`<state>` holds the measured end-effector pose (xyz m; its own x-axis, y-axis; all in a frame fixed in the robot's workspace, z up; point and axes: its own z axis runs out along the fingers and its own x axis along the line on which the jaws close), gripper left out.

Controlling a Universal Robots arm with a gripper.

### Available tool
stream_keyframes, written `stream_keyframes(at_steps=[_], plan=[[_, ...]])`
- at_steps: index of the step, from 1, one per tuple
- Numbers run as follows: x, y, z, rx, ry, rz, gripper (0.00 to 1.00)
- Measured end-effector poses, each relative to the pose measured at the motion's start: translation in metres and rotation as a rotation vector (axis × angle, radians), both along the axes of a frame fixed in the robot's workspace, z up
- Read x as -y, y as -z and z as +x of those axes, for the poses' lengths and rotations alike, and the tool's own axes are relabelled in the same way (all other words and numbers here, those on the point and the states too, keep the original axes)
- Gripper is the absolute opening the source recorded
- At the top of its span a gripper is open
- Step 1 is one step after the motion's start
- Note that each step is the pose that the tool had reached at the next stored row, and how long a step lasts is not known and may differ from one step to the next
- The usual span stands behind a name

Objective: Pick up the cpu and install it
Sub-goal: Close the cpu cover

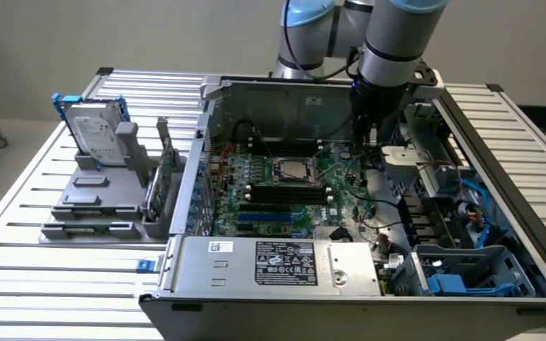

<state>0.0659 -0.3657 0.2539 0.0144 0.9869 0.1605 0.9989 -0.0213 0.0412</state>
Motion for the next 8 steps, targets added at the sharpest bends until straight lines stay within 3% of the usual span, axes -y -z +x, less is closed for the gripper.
stream_keyframes(at_steps=[2,3,5,8], plan=[[-0.0003,0.0016,0.0000,-0.0036,0.000,0.0000,0.11],[-0.0005,0.0017,0.0000,-0.0105,0.000,0.0000,0.11],[-0.0008,0.0017,-0.0001,-0.0300,0.000,0.0006,0.11],[-0.0012,0.0018,-0.0008,-0.0691,-0.001,0.0013,0.11]])
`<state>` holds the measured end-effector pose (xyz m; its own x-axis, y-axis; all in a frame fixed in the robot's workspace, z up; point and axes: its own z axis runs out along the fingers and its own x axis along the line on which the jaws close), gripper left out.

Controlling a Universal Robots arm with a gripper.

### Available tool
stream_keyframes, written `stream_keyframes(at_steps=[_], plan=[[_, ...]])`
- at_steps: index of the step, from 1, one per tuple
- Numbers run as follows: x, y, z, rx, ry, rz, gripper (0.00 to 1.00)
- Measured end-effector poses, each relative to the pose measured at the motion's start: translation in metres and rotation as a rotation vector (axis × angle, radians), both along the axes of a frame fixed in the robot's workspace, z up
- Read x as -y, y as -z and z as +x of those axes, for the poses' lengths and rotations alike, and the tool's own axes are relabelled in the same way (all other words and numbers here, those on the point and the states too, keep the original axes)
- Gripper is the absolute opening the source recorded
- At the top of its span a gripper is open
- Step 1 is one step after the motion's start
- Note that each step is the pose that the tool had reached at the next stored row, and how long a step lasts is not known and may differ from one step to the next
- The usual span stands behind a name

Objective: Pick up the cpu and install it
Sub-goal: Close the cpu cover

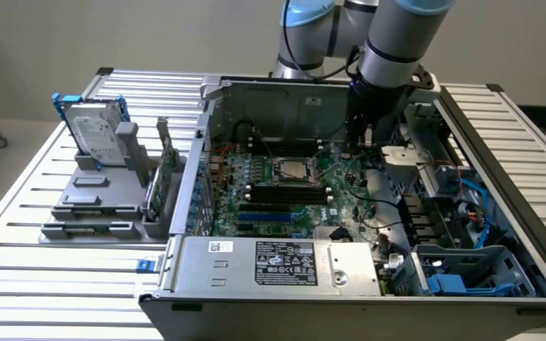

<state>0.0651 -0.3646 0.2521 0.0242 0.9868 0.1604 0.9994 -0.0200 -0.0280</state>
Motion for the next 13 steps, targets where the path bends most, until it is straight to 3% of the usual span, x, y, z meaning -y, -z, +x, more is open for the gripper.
stream_keyframes(at_steps=[2,4,13], plan=[[-0.0003,0.0000,-0.0004,-0.0258,0.000,0.0002,0.11],[-0.0005,0.0000,-0.0007,-0.0565,-0.001,0.0007,0.11],[-0.0015,0.0000,-0.0020,-0.2195,-0.001,0.0016,0.11]])
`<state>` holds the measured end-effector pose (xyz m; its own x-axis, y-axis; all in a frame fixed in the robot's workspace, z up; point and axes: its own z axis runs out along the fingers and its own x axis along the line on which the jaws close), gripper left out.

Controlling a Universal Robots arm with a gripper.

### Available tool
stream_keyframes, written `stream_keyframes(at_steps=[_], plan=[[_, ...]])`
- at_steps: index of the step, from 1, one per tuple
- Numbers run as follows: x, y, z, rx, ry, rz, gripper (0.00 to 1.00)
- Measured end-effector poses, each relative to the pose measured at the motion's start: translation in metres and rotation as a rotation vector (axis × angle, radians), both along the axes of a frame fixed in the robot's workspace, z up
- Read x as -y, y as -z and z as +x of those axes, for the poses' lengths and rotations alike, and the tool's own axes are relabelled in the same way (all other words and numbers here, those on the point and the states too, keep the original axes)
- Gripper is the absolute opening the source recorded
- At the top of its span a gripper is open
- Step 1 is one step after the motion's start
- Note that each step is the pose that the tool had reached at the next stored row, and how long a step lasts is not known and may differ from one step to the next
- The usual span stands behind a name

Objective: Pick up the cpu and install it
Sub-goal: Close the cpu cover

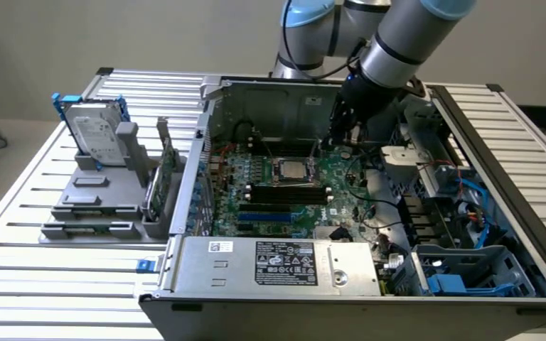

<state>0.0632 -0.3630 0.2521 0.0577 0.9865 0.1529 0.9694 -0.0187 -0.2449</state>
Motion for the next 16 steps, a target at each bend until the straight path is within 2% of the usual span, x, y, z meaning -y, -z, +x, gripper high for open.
stream_keyframes(at_steps=[2,3,5,11,13,16], plan=[[-0.0001,0.0000,-0.002,-0.0323,0.000,0.0001,0.11],[-0.0001,-0.0001,-0.003,-0.0441,-0.001,-0.0002,0.11],[-0.0001,0.0000,-0.007,-0.0617,-0.001,-0.0003,0.11],[-0.0002,0.0009,-0.021,-0.1029,-0.002,-0.0002,0.11],[-0.0002,0.0014,-0.026,-0.1142,-0.002,-0.0001,0.11],[-0.0002,0.0025,-0.035,-0.1275,-0.003,0.0001,0.11]])
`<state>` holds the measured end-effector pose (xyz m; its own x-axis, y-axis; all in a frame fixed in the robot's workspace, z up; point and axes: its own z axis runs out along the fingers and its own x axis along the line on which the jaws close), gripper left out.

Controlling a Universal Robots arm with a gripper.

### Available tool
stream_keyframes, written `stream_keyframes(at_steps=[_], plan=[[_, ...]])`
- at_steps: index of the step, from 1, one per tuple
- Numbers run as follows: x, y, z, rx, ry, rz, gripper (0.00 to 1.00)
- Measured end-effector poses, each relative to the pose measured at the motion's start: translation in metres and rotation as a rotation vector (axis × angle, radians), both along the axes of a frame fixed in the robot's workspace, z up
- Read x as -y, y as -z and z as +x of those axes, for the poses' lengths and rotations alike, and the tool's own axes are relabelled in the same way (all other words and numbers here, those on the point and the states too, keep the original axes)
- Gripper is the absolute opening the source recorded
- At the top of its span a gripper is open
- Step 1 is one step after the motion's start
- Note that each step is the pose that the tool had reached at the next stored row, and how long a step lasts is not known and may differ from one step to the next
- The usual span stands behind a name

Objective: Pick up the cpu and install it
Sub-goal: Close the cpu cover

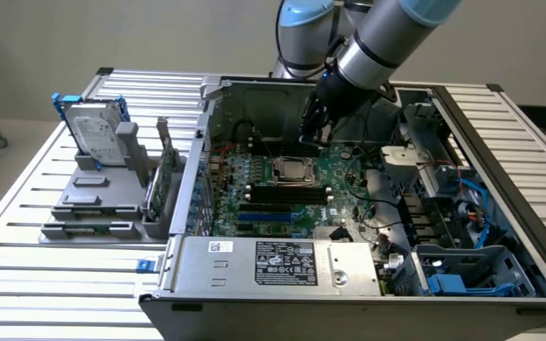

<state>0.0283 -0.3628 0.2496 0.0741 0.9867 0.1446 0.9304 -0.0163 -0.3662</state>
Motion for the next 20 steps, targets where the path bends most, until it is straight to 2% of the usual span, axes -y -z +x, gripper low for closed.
stream_keyframes(at_steps=[2,4,14,20], plan=[[0.0000,0.0011,-0.005,-0.0058,0.000,-0.0001,0.11],[0.0000,0.0030,-0.010,-0.0086,0.000,-0.0001,0.11],[0.0000,0.0177,-0.029,-0.0090,0.000,-0.0018,0.11],[0.0000,0.0245,-0.035,-0.0091,0.000,-0.0175,0.11]])
